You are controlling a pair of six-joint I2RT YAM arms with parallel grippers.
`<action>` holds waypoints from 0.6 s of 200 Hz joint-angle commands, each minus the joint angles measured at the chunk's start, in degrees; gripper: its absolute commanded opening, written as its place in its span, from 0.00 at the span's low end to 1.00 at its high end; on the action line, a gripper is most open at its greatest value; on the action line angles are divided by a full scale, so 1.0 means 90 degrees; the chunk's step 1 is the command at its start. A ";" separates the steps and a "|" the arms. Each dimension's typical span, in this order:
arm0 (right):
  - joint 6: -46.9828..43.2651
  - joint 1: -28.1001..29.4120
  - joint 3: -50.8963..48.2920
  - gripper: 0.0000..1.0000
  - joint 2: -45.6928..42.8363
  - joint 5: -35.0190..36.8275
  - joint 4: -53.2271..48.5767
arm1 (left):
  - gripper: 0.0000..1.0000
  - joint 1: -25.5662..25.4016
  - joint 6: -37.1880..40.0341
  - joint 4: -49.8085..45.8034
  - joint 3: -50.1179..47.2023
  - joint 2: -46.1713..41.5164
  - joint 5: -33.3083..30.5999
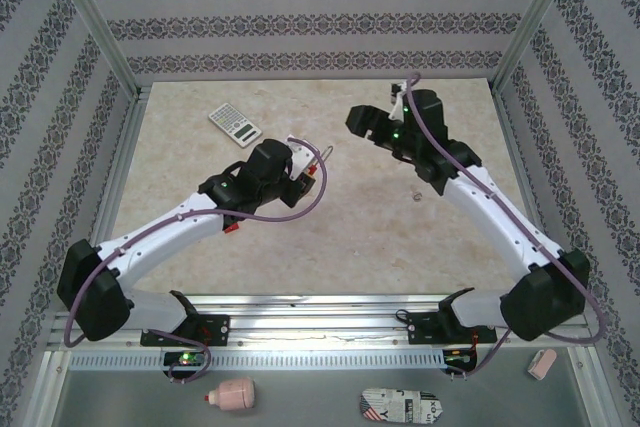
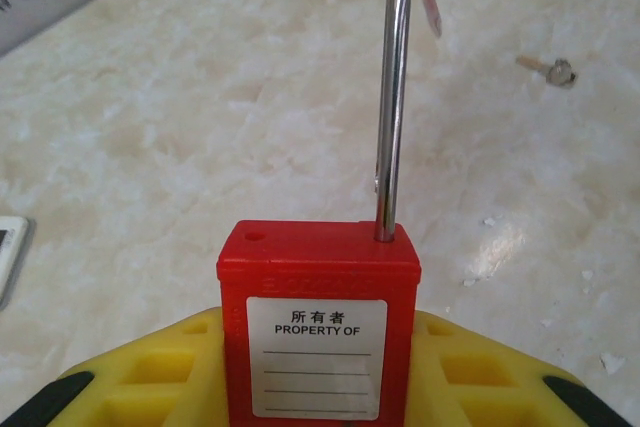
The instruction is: Unlock with the key
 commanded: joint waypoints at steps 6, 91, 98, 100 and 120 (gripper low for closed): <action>-0.0541 -0.0346 -0.0599 0.81 -0.0630 -0.0004 -0.0050 | 0.00 0.0067 0.0037 -0.0317 0.0021 0.0378 0.0173; -0.1037 -0.0691 -0.1611 0.86 -0.0919 -0.0196 0.0127 | 0.00 0.0078 -0.0205 -0.0885 0.0161 0.2139 0.1019; -0.1038 -0.0692 -0.1626 0.86 -0.0901 -0.0203 0.0146 | 0.00 0.0096 -0.0191 -0.1029 0.0270 0.2318 0.1043; -0.1038 -0.0690 -0.1626 0.86 -0.0888 -0.0205 0.0154 | 0.00 0.0101 -0.0190 -0.1067 0.0305 0.2368 0.1043; -0.1045 -0.0691 -0.1685 0.87 -0.0834 -0.0216 0.0262 | 0.00 0.0139 -0.0160 -0.1255 0.0543 0.2831 0.0960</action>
